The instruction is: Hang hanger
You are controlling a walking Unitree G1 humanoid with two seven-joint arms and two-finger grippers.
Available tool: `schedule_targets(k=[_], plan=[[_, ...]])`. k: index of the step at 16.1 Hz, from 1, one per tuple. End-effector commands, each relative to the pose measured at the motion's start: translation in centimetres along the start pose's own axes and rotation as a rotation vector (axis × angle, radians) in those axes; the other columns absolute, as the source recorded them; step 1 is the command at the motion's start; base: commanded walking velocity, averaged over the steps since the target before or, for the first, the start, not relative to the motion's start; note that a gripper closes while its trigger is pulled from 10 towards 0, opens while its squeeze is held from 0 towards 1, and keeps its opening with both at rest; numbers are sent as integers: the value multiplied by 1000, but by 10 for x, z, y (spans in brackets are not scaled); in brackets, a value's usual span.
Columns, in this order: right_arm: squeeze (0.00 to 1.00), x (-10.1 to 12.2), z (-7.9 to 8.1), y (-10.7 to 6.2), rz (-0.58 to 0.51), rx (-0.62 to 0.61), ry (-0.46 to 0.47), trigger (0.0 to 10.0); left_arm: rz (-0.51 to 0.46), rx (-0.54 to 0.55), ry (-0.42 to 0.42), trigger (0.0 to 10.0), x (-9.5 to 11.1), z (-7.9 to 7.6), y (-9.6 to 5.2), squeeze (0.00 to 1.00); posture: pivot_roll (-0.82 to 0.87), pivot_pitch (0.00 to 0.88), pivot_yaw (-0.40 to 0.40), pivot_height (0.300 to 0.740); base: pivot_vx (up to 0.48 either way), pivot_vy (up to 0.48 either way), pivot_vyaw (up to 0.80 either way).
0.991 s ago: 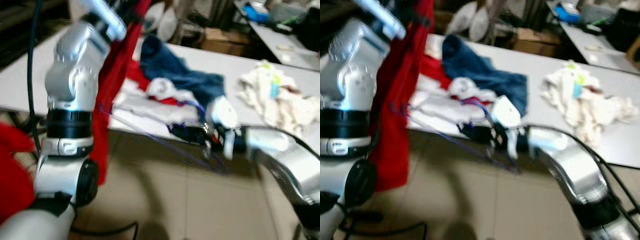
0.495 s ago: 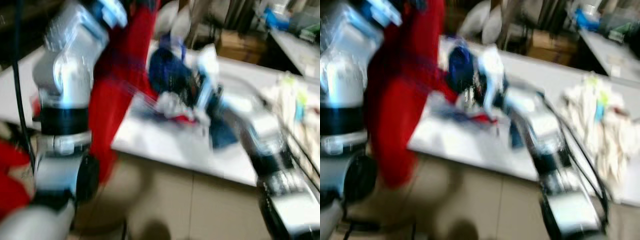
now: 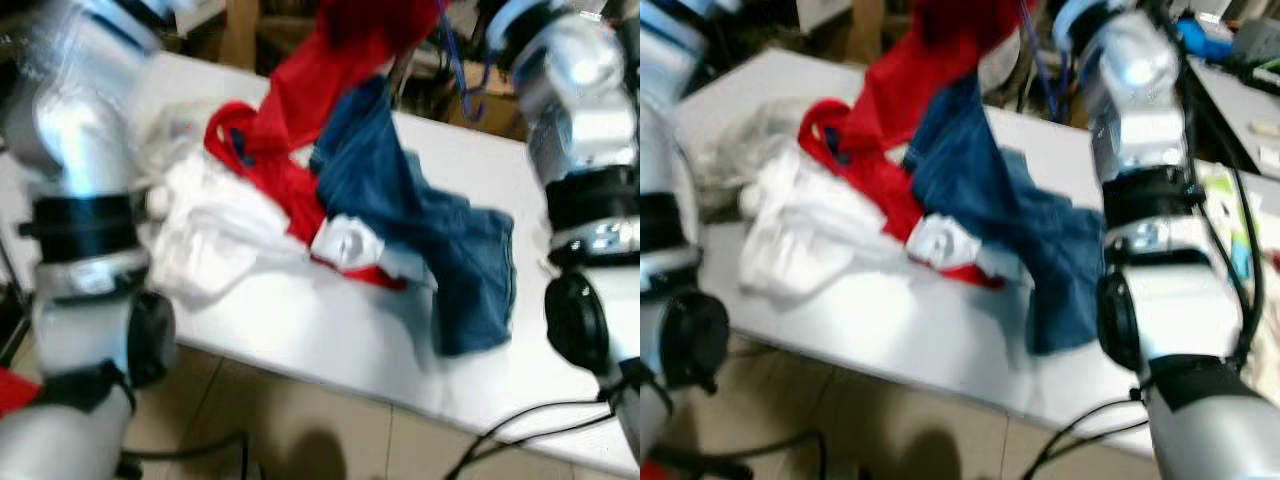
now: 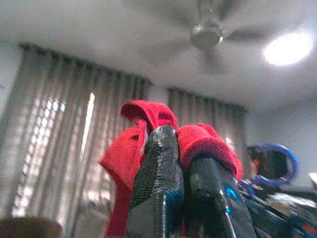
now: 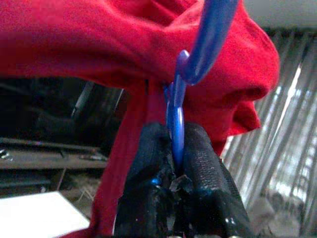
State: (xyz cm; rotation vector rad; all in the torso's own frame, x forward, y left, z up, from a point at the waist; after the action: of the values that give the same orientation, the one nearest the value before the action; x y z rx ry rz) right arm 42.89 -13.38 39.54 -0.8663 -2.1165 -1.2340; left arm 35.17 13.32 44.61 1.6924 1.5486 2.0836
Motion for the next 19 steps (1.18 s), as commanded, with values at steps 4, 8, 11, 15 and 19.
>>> schedule_targets(k=[4,8,11,15,19], plan=[[0,-45,63,-41,63,384,18,10000,240,160,96,10000,-61,32,-43,0,73,0,-84,740,464,0,0],[0,-45,96,-122,102,771,68,10000,712,166,168,10000,-127,35,-160,0,62,0,-67,740,168,0,0],[0,-48,101,-169,191,927,94,10000,845,258,176,10000,-133,49,-195,384,70,0,-83,740,0,0,0],[0,-48,93,-212,336,1089,82,10000,927,271,150,10000,-131,57,-205,1000,67,0,-73,740,0,0,0],[0,-40,47,-219,412,1010,88,10000,972,325,222,10000,-119,85,-213,1000,64,0,-65,740,0,0,0]])
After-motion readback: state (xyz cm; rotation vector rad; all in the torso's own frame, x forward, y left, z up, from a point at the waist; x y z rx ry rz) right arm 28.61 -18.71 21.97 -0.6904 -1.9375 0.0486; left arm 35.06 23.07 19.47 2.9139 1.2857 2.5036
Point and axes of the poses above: a point about 5 cm out from each wrist's last joint towards the gripper, its own y axis pointing out of the wrist towards the gripper, its own x axis along the axis of the wrist's last joint, z = x × y, the point moved 5 cm from there along y, pointing out of the wrist towards the gripper, and after that the axes turned 15 degrees about -y, right-handed, at the moved point
